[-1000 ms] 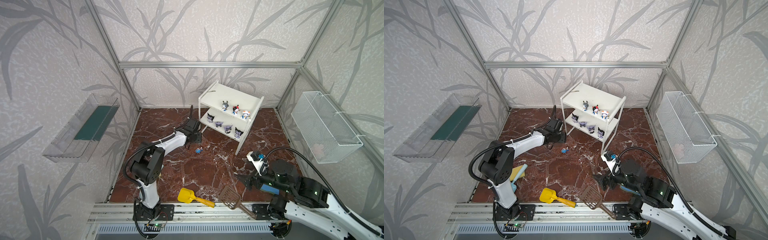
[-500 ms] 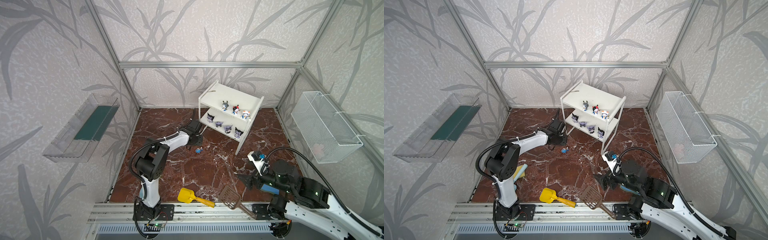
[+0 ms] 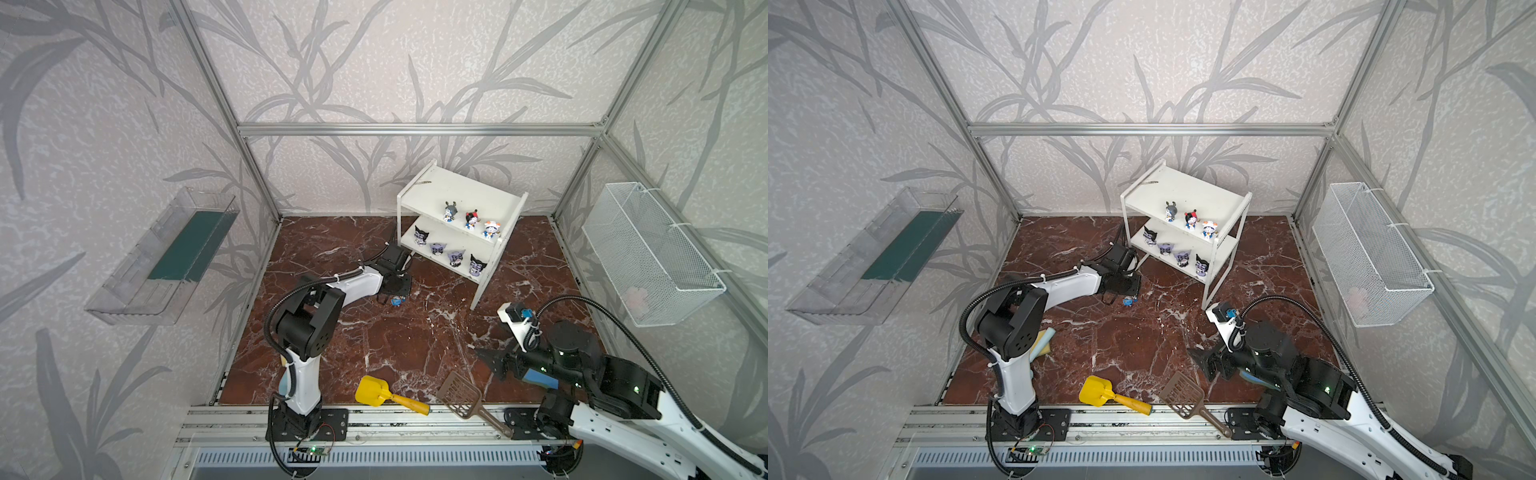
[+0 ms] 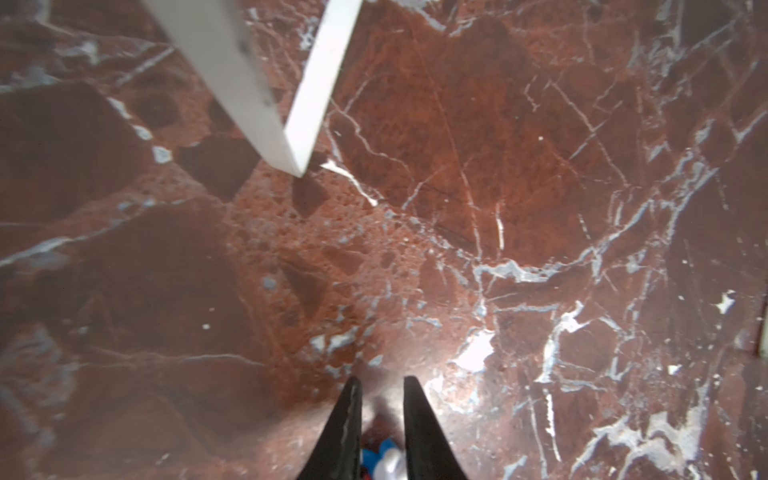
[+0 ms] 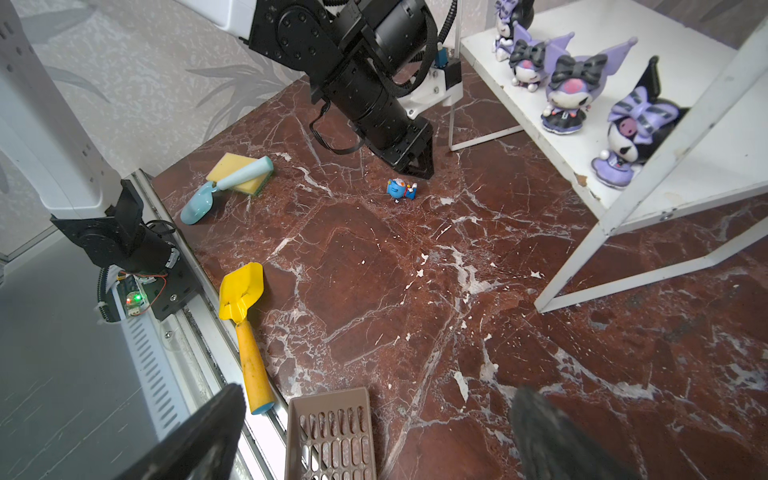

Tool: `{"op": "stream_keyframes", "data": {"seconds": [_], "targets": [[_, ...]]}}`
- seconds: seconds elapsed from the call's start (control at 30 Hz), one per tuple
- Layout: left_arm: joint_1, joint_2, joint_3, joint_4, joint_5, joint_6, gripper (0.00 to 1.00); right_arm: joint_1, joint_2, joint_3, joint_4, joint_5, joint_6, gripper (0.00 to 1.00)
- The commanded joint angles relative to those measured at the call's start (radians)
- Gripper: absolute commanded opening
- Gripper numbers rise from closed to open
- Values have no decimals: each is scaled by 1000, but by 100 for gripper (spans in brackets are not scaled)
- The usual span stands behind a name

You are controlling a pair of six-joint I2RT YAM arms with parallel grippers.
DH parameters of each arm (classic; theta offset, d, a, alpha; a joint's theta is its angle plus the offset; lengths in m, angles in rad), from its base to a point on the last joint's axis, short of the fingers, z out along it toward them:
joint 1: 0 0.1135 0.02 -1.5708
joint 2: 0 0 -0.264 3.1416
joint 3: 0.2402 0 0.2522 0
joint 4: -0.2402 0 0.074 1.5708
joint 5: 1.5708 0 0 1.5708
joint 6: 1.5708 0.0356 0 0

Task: Place and organize the plastic toys onto the shelf
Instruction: 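Lower the left gripper over the blue-hatted Doraemon figure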

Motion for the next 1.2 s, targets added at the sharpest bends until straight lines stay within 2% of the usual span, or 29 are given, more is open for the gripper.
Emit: {"op": "stream_keyframes", "data": {"seconds": [0.0,0.53,0.77,0.93,1.07,1.17], "targets": [[-12,5,-31,27,21,-22,20,0,-14,-8,-12,8,-1,99],[-99,-77,-152,14,21,-38,16,-1,-25,-8,-17,7,-1,99],[-199,-254,-302,-90,-27,-64,16,2,-20,-12,-13,-1,-5,99],[-206,-436,-387,-207,-116,-87,16,1,-13,-17,1,-7,-9,99],[-206,-562,-393,-167,-51,-75,22,1,3,-21,11,-11,-13,99],[-201,-603,-398,-157,-84,-120,38,2,10,-18,8,-15,-13,99]]}}
